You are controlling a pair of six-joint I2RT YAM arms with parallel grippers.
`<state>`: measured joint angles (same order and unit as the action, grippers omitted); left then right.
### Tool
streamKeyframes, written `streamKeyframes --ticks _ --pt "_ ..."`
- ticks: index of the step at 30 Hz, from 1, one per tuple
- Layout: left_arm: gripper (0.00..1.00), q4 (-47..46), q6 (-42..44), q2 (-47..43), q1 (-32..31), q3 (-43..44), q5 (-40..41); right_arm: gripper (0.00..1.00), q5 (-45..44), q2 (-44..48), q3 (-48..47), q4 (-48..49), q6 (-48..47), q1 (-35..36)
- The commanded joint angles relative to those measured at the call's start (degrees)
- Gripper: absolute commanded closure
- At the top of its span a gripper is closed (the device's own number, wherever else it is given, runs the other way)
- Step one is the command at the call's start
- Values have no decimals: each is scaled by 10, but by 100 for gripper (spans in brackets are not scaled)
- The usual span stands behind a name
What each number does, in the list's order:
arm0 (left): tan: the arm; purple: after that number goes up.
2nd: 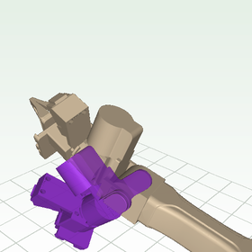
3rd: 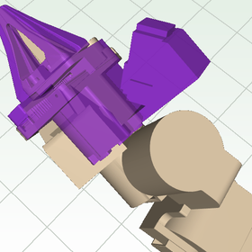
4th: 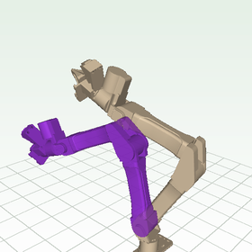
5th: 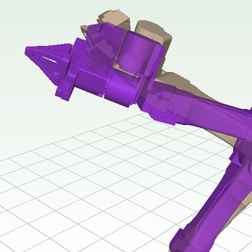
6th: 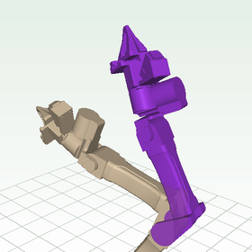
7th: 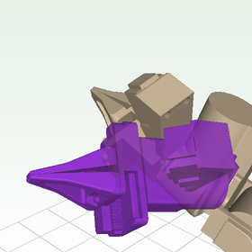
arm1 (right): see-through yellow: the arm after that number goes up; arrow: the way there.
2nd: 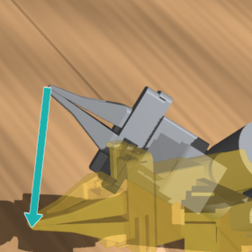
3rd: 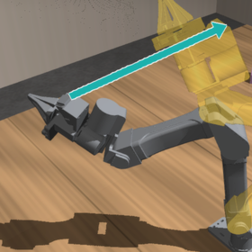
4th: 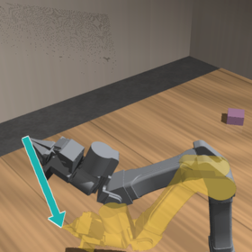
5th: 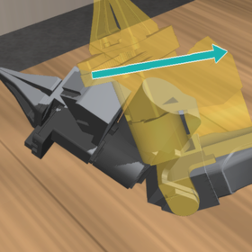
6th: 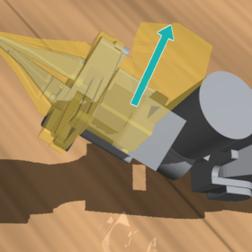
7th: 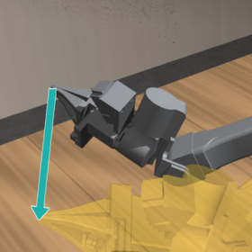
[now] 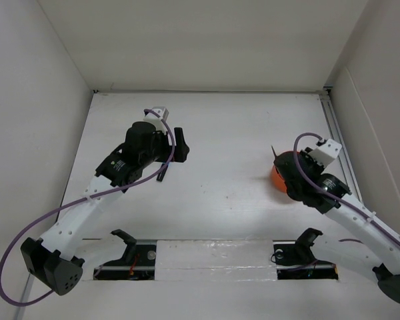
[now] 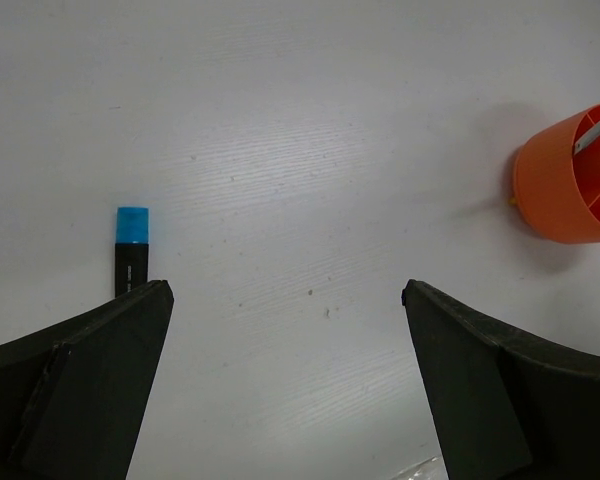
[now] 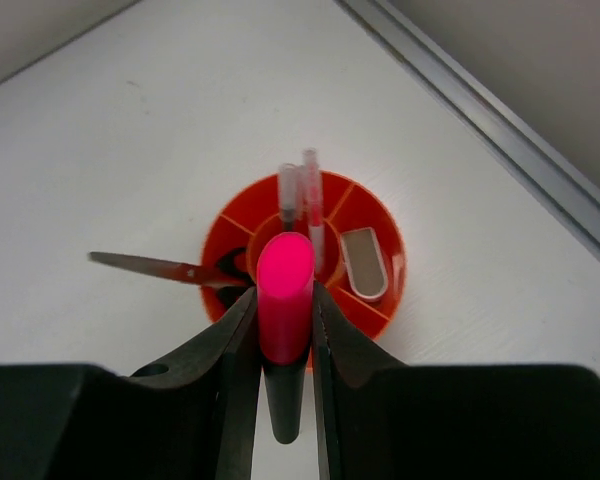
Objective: Sort the stationery into containers
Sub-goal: Place the stationery into the container
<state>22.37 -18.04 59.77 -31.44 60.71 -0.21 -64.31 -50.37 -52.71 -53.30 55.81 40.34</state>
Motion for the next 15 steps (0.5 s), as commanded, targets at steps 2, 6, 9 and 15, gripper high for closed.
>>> streamKeyframes --ticks 2,6,9,15 --pt "0 -20 8 -14 -1 -3 -9 100 51 28 5 222 -271 41" --pt "0 -20 8 -14 -1 -3 -15 100 126 -9 -3 248 -372 48" --pt "0 -20 8 -14 -1 -3 -15 100 140 -72 -43 191 -402 60" --pt "0 -20 8 -14 -1 -3 -20 100 264 -31 -20 254 -549 67"
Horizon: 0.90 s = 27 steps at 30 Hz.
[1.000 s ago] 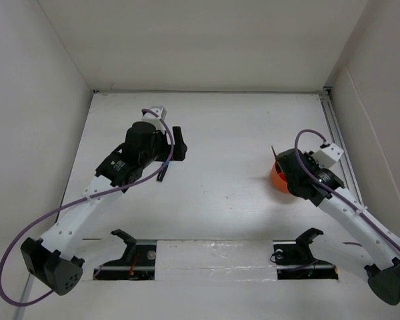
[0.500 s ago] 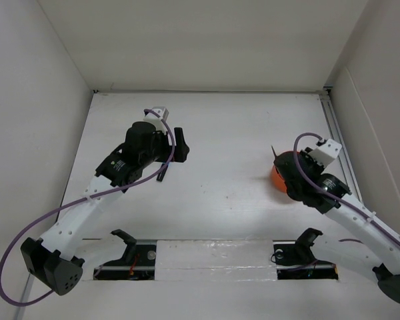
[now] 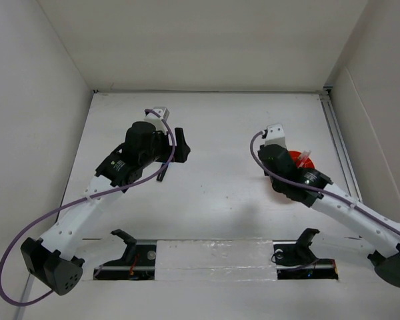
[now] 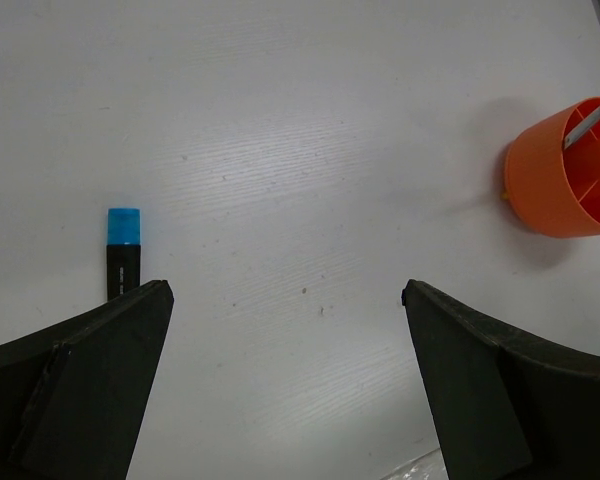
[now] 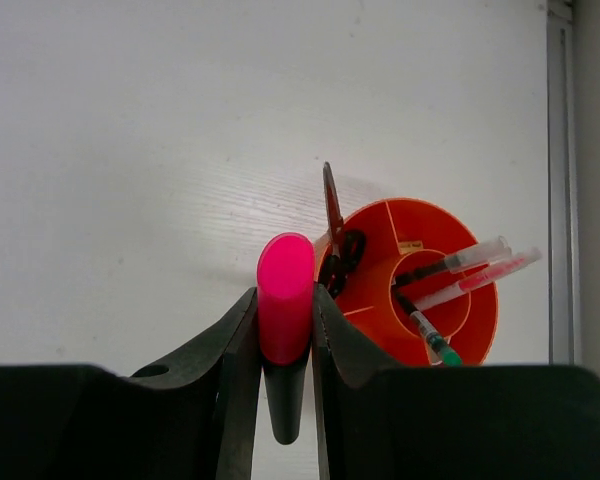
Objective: Sort the stationery into containers
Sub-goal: Place the stationery into the container
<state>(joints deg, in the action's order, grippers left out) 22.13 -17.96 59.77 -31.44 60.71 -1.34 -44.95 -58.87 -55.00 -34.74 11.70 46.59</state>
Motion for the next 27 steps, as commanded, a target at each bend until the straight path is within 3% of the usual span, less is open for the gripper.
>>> streamKeyframes --ticks 1,4,7,11,13,17,24,27 --pt "0 -17 7 -14 -1 -3 -9 100 82 95 12 84 -145 4" --pt "0 -17 7 -14 -1 -3 -3 100 137 139 31 126 -193 -14" --pt "0 -17 7 -14 -1 -3 -3 100 173 107 -5 84 -208 -83" --pt "0 -17 7 -14 -1 -3 -3 100 180 104 -2 79 -118 -169" --pt "0 -17 7 -19 -1 -3 2 100 109 116 16 104 -56 -184" --pt "0 -17 7 -19 -1 -3 2 100 43 116 22 77 85 -184" --pt "0 -17 7 -19 -1 -3 2 100 77 122 46 85 49 -172" --pt "0 -17 7 -19 -1 -3 2 100 34 127 51 74 85 -171"
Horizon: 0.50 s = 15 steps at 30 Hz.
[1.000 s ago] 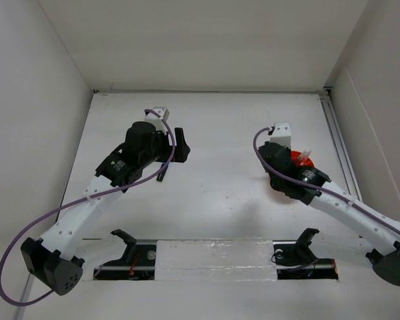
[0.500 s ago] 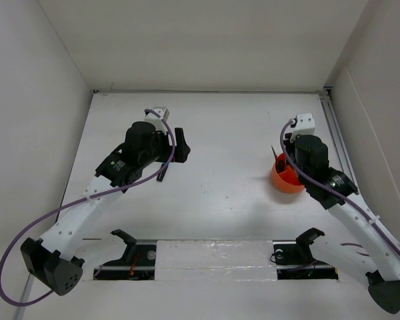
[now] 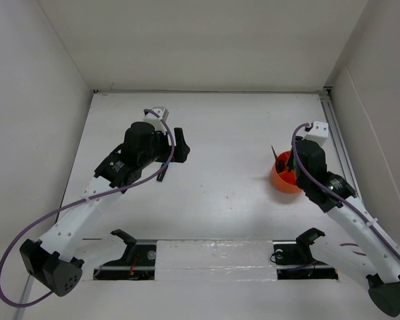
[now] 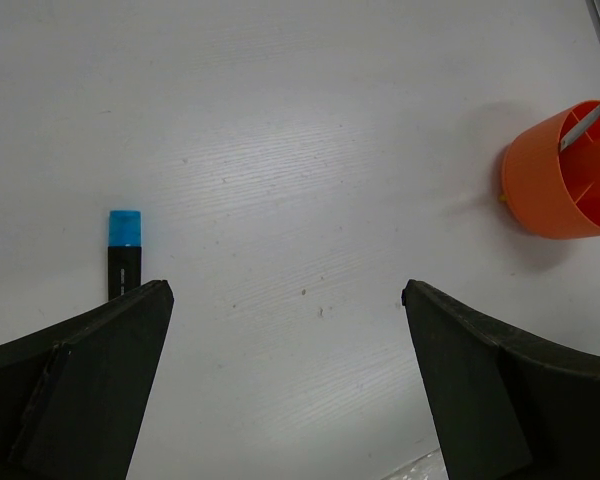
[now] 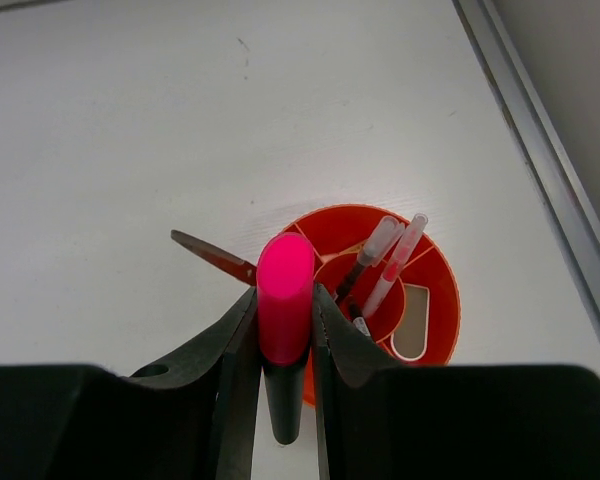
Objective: Sort the stationery into containers
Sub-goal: Place the stationery into the container
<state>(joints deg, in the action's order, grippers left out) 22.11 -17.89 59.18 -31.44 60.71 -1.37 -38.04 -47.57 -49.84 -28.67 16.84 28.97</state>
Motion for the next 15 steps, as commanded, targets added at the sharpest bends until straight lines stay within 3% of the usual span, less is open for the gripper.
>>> streamKeyframes --ticks 1,4,12,15 --pt "0 -17 7 -13 -1 -3 2 100 -44 14 4 13 50 5" --pt "0 -17 7 -13 -1 -3 2 100 -106 9 5 -63 187 5" --pt "0 -17 7 -13 -1 -3 -4 100 -181 34 17 -117 295 47" --pt "0 -17 7 -13 -1 -3 -4 100 -219 41 5 -218 450 52"
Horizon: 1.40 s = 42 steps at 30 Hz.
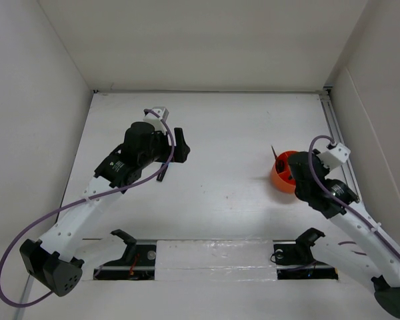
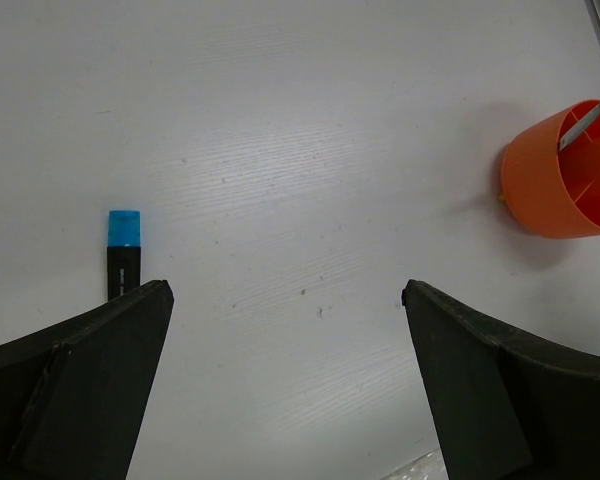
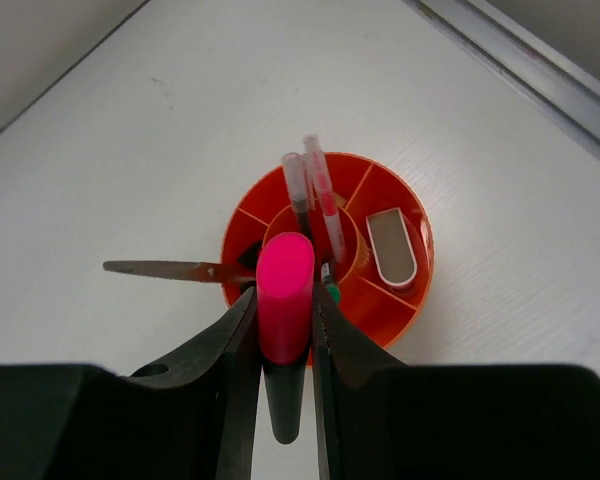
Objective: Sort the stationery into containers
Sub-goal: Place the stationery into the container
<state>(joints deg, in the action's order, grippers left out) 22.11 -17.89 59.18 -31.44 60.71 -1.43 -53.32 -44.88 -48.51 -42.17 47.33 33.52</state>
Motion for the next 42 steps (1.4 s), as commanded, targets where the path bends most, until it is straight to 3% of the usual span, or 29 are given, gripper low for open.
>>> streamKeyframes --ticks 1,4,5,10,14,29,35,42 --pt "0 -17 7 -13 -1 -3 -8 100 -73 14 -9 -106 232 13" --pt "0 -17 7 -13 -1 -3 -9 100 -100 14 8 -190 349 24" --pt "0 -17 7 -13 -1 -3 -9 100 -100 14 17 -235 440 24" --pt "0 -17 7 -13 -1 -3 -14 100 -79 -4 34 -260 547 30" --pt "0 -17 7 -20 -1 -3 -14 100 -56 -38 28 -367 717 36" --pt "0 -22 7 -25 -1 -16 -19 100 -91 -17 34 -362 801 23" --pt "0 -22 7 -30 -1 -16 -19 100 -96 -53 34 -370 850 23" --pt "0 -22 12 -30 -1 -16 -24 100 -114 -38 53 -325 878 23"
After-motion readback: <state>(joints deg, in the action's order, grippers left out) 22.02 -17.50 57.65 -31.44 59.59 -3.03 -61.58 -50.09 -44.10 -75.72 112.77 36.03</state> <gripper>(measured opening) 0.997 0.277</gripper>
